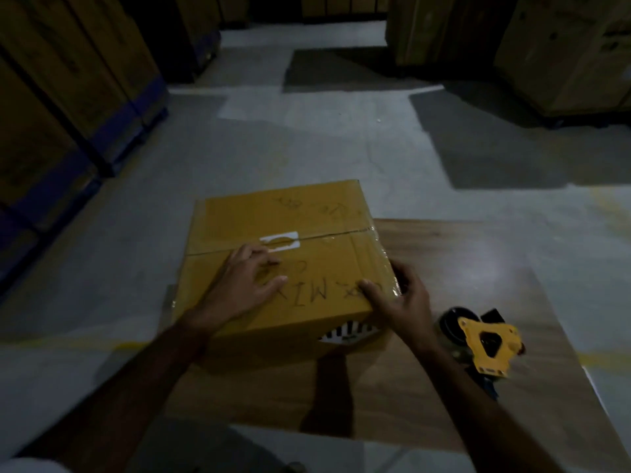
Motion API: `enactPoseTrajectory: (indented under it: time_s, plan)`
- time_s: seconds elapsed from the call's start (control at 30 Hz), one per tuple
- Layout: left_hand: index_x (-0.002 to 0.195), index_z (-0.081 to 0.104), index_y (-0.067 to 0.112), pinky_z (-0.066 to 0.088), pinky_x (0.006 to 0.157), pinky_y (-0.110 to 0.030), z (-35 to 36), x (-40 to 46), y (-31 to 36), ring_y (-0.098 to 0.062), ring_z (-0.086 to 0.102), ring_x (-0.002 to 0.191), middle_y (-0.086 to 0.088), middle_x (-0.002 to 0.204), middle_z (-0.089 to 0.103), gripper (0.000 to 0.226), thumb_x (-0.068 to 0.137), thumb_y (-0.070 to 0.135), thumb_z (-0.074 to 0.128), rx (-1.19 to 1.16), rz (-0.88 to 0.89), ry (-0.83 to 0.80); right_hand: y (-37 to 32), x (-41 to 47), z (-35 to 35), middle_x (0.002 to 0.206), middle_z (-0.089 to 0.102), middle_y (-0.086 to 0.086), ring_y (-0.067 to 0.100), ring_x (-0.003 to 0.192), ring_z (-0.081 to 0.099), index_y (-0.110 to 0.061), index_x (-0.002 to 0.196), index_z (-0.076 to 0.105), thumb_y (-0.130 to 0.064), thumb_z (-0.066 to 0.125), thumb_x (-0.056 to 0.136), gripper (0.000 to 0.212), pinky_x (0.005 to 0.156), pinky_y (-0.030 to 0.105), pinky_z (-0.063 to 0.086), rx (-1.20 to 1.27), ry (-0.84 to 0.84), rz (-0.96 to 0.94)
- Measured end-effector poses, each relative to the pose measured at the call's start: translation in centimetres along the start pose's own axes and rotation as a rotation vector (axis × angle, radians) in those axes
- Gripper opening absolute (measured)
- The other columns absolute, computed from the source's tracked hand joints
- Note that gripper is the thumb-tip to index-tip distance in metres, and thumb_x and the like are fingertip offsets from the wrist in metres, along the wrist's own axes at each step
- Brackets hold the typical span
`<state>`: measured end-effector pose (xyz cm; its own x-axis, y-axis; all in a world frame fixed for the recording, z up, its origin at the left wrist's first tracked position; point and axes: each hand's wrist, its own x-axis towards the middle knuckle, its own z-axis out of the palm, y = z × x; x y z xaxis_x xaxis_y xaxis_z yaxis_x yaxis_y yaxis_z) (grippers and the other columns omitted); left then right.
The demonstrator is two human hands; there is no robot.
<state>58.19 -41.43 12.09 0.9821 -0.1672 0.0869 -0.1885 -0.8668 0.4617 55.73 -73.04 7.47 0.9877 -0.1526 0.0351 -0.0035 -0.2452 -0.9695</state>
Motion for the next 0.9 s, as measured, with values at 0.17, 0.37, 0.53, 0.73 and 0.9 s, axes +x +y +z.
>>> enactPoseTrajectory:
  time_s: [0.17, 0.37, 0.53, 0.73, 0.9]
  plan:
    - [0.137, 0.059, 0.036, 0.043, 0.107, -0.039, -0.7, 0.4, -0.2, -0.008, 0.041, 0.128, 0.013, 0.138, 0.048, 0.060, 0.089, 0.073, 0.054, 0.081, 0.140, -0.126, -1.5, 5.1, -3.6, 0.130, 0.069, -0.012, 0.009, 0.119, 0.066, -0.032, 0.133, 0.067, -0.047, 0.088, 0.077, 0.062, 0.080, 0.022, 0.059, -0.058, -0.218, 0.018]
    - [0.134, 0.061, 0.037, 0.044, 0.105, -0.043, -1.9, 2.5, -1.2, -0.005, 0.043, 0.121, 0.015, 0.130, 0.048, 0.044, 0.096, 0.060, 0.059, 0.083, 0.218, -0.180, -5.6, 8.4, -3.4, 0.148, 0.057, 0.005, 0.031, 0.141, 0.048, -0.025, 0.144, 0.059, -0.042, 0.084, 0.082, 0.069, 0.114, 0.051, 0.037, -0.610, -0.254, 0.097]
    - [0.151, 0.039, 0.043, 0.031, 0.118, -0.049, -3.8, 6.7, -5.3, -0.026, 0.030, 0.144, -0.001, 0.156, 0.031, 0.105, 0.064, 0.098, 0.058, 0.160, -0.045, -0.181, -6.2, -2.4, 6.6, 0.166, 0.009, 0.015, 0.045, 0.153, 0.010, -0.042, 0.142, 0.047, -0.057, 0.085, 0.075, 0.079, 0.123, 0.062, 0.021, -0.586, 0.240, 0.170]
    - [0.156, 0.009, 0.055, 0.015, 0.122, -0.055, -3.2, 11.8, -7.9, -0.038, 0.023, 0.151, -0.019, 0.163, 0.023, 0.133, 0.041, 0.114, 0.044, 0.184, -0.193, -0.241, -4.7, -6.4, 12.0, 0.170, 0.007, 0.002, 0.030, 0.152, 0.028, -0.046, 0.160, 0.028, -0.070, 0.070, 0.081, 0.092, 0.119, 0.054, 0.038, -0.231, -0.007, 0.200]
    - [0.159, 0.013, 0.043, 0.033, 0.107, -0.057, -1.8, 11.7, -6.7, -0.043, 0.041, 0.134, -0.022, 0.152, 0.038, 0.145, 0.035, 0.118, 0.028, 0.285, -0.268, -0.174, -4.7, -1.0, 7.2, 0.152, 0.052, 0.007, 0.023, 0.132, 0.055, -0.035, 0.159, 0.035, -0.049, 0.060, 0.100, 0.065, 0.101, 0.042, 0.051, -0.386, 0.045, 0.195]
